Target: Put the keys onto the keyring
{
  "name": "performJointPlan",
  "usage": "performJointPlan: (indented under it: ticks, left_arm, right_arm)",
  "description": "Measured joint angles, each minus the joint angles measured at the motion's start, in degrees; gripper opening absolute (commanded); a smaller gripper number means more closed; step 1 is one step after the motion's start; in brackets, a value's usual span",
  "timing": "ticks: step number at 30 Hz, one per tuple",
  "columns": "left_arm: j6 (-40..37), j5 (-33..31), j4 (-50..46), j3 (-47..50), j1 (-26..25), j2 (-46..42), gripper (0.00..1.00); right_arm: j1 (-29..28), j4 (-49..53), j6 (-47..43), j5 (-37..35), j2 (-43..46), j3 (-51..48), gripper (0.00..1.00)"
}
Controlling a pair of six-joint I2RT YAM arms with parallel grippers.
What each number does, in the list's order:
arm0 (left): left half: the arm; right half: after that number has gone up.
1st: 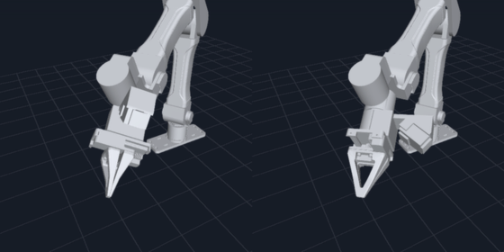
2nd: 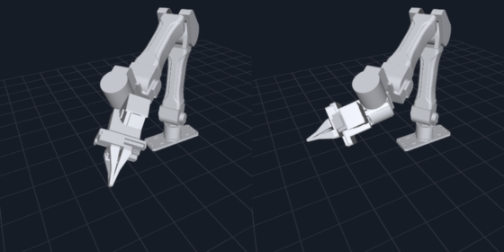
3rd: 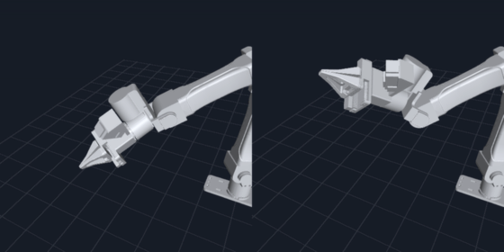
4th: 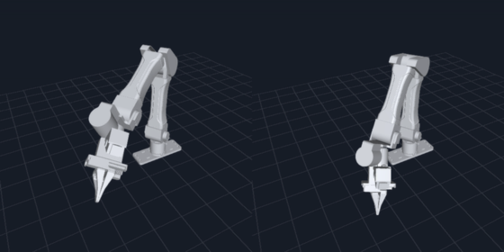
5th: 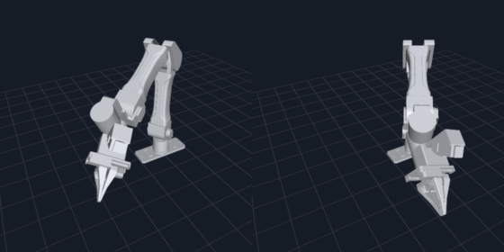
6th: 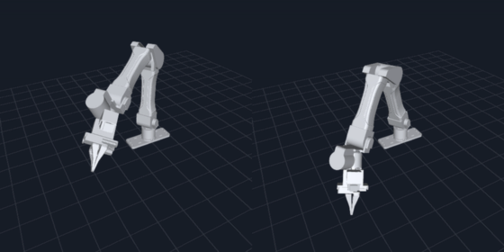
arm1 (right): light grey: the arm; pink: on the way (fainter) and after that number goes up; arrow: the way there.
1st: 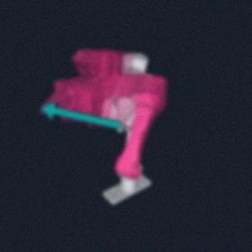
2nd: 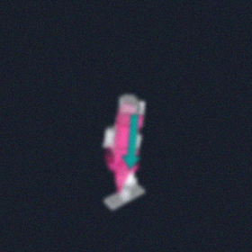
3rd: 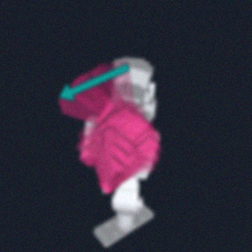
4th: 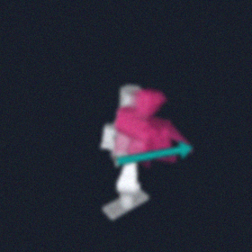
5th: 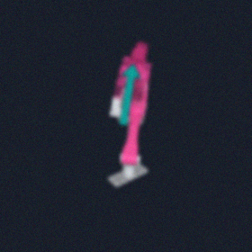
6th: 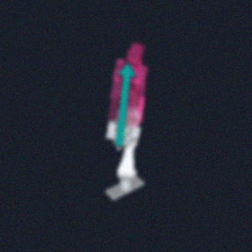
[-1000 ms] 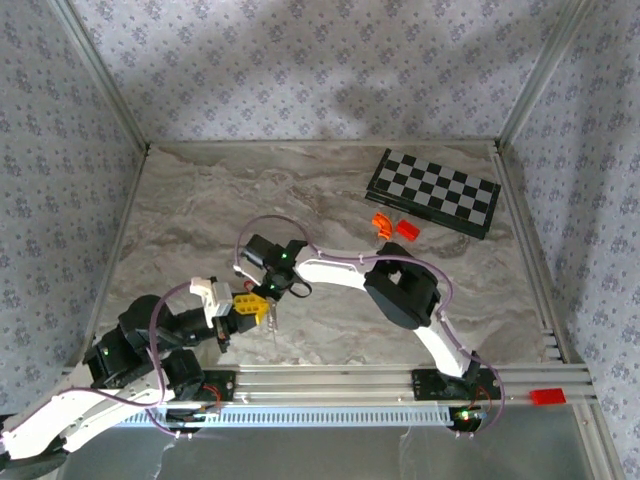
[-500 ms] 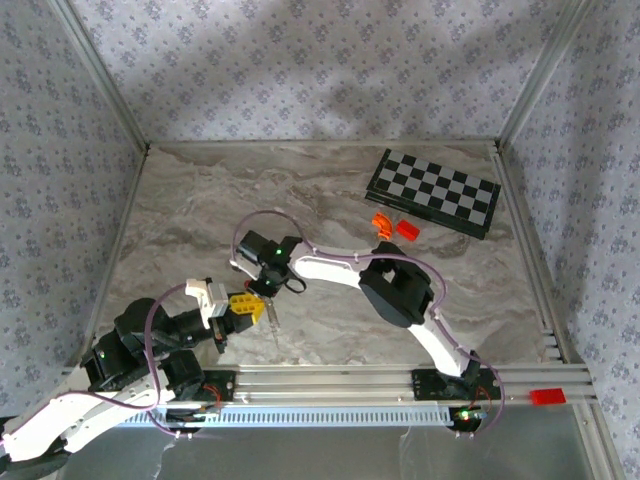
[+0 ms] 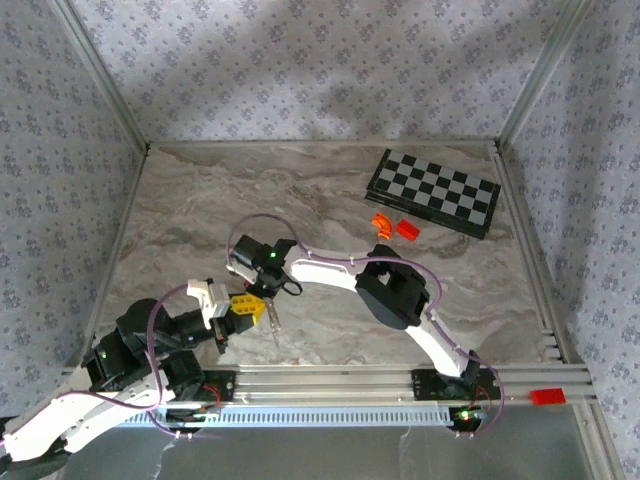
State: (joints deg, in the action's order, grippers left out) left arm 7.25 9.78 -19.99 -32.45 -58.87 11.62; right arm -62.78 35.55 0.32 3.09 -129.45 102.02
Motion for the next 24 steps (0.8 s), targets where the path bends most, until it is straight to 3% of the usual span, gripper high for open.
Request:
performJointPlan:
  ticks: [24]
  left_arm:
    - [0.4,0.0,0.0,0.0,0.0,-0.7,0.0]
  right_arm:
    - [0.2,1.1,-0.4,-1.0,-0.1,0.6,0.0]
